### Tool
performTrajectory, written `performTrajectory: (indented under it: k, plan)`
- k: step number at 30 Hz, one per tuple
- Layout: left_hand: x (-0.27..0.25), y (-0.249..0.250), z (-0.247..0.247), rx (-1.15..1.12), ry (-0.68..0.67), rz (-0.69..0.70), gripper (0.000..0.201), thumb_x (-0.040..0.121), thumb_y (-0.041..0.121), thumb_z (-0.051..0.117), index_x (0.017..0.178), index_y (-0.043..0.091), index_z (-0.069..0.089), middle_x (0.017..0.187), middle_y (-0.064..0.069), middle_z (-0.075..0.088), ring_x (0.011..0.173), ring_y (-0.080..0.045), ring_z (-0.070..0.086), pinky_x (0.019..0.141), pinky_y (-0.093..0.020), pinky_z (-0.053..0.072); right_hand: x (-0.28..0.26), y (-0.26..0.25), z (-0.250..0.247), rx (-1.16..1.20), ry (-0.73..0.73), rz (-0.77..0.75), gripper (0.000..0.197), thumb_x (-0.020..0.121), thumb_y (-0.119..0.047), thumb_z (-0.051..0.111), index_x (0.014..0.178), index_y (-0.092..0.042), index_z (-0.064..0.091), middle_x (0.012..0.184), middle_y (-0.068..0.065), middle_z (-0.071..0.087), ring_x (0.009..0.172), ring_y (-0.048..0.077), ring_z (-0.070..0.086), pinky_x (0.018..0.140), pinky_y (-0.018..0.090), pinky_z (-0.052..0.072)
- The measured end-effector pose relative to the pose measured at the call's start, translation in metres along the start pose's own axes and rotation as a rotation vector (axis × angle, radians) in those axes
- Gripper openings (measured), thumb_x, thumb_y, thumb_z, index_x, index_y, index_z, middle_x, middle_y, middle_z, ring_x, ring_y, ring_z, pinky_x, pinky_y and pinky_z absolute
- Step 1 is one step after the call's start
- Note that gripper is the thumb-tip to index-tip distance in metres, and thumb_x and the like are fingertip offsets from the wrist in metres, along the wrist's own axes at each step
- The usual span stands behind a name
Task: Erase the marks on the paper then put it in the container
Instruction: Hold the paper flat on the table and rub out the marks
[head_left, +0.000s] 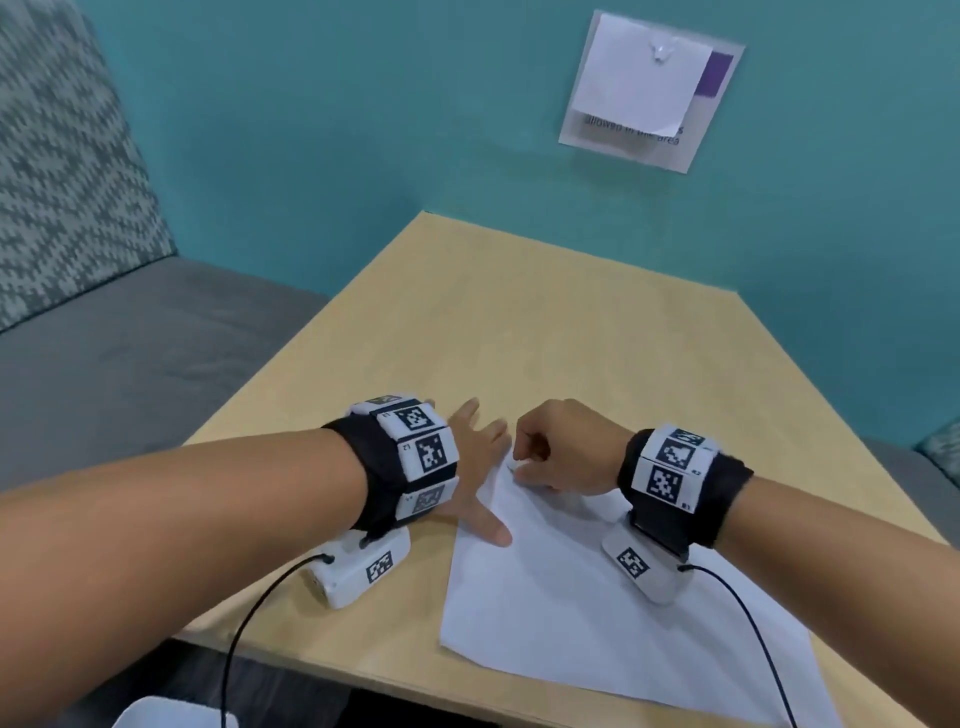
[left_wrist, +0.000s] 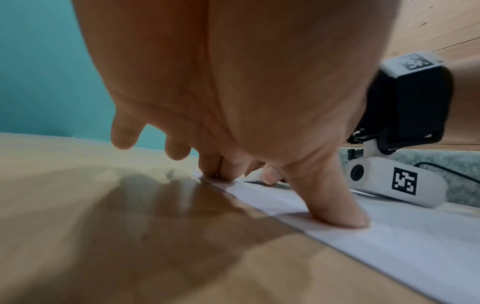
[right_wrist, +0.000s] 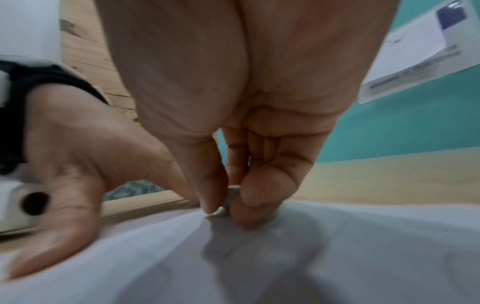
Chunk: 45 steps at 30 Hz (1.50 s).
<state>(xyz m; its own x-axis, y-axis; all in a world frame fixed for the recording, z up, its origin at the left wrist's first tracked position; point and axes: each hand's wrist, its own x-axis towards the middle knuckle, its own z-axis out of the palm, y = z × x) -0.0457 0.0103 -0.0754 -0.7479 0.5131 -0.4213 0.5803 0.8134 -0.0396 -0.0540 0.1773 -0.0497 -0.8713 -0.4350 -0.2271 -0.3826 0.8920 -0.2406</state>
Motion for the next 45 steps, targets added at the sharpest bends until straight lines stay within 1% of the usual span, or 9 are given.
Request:
performTrajectory:
  k: [11,15,20,22,25,29,34,38,45]
  plan:
    - [0.006,-0.005,0.009,-0.046,-0.044,0.012,0.112,0.075,0.087,0.043,0.154,0.034,-0.016,0.161,0.013,-0.023,0.148,-0.031,-0.024,0.113,-0.069,0.002,0.008,-0.001,0.001,0.012,-0.085,-0.138,0.011,0.080,-0.018,0.073,0.075,-0.014,0.065,0.060,-0.015,0.055,0.054,0.001,0.049,0.052,0.013,0.037]
    - [0.006,-0.004,0.007,-0.020,-0.062,-0.011,0.118,0.075,0.086,0.043,0.153,0.025,-0.023,0.162,0.009,-0.024,0.148,-0.029,-0.023,0.114,-0.067,0.002,0.016,0.006,-0.011,-0.005,-0.011,-0.056,0.010,0.080,-0.019,0.072,0.077,-0.013,0.066,0.062,-0.010,0.057,0.055,0.004,0.049,0.057,0.022,0.039]
    - [0.001,-0.001,0.003,-0.024,-0.057,0.009,0.105,0.077,0.084,0.044,0.156,0.036,-0.005,0.163,0.010,-0.017,0.149,-0.033,-0.019,0.113,-0.069,0.006,-0.004,-0.009,0.006,-0.002,-0.078,-0.155,0.009,0.082,-0.019,0.072,0.083,-0.011,0.069,0.069,-0.010,0.059,0.058,0.002,0.050,0.054,0.014,0.039]
    - [0.000,0.000,0.002,0.000,-0.077,-0.015,0.110,0.077,0.084,0.043,0.156,0.030,-0.012,0.163,0.008,-0.020,0.149,-0.033,-0.018,0.114,-0.067,0.007,-0.003,-0.003,0.001,-0.022,-0.045,-0.097,0.009,0.083,-0.020,0.071,0.086,-0.012,0.070,0.068,-0.012,0.057,0.061,0.005,0.052,0.054,0.014,0.038]
    - [-0.006,0.006,-0.004,0.058,-0.082,-0.031,0.113,0.081,0.082,0.042,0.155,0.021,-0.019,0.163,0.005,-0.021,0.150,-0.032,-0.016,0.116,-0.062,0.006,-0.001,0.006,-0.007,-0.025,0.024,-0.008,0.008,0.081,-0.020,0.070,0.082,-0.012,0.068,0.070,-0.007,0.061,0.068,0.016,0.056,0.057,0.022,0.044]
    - [-0.016,0.014,-0.013,0.053,-0.057,0.006,0.102,0.091,0.069,0.042,0.155,0.015,-0.017,0.163,-0.003,-0.021,0.148,-0.021,-0.020,0.101,-0.037,-0.019,-0.018,-0.014,0.007,-0.019,-0.132,-0.147,0.011,0.081,-0.017,0.070,0.082,-0.007,0.068,0.072,0.002,0.067,0.060,0.010,0.053,0.057,0.023,0.044]
    - [-0.010,0.010,-0.007,0.073,-0.085,-0.040,0.111,0.084,0.078,0.042,0.155,0.016,-0.016,0.164,0.000,-0.019,0.150,-0.035,-0.014,0.117,-0.051,0.005,0.001,0.009,-0.010,-0.040,-0.004,-0.017,0.006,0.080,-0.020,0.071,0.079,-0.015,0.068,0.069,-0.010,0.061,0.065,0.012,0.056,0.059,0.022,0.044]
    - [-0.012,0.011,-0.011,0.044,-0.091,0.003,0.101,0.088,0.073,0.042,0.157,0.023,-0.010,0.162,-0.002,-0.023,0.149,-0.030,-0.020,0.113,-0.045,-0.010,-0.012,-0.010,0.008,-0.024,-0.104,-0.155,0.009,0.081,-0.021,0.072,0.077,-0.017,0.065,0.062,-0.013,0.056,0.056,0.002,0.050,0.053,0.014,0.039]
    - [-0.002,0.004,-0.003,0.032,-0.134,-0.015,0.111,0.080,0.081,0.042,0.154,0.027,-0.019,0.162,0.005,-0.024,0.148,-0.035,-0.021,0.116,-0.060,0.007,-0.003,-0.001,0.001,-0.036,-0.032,-0.116,0.010,0.081,-0.020,0.069,0.080,-0.010,0.068,0.072,-0.001,0.065,0.061,0.011,0.053,0.059,0.028,0.044]
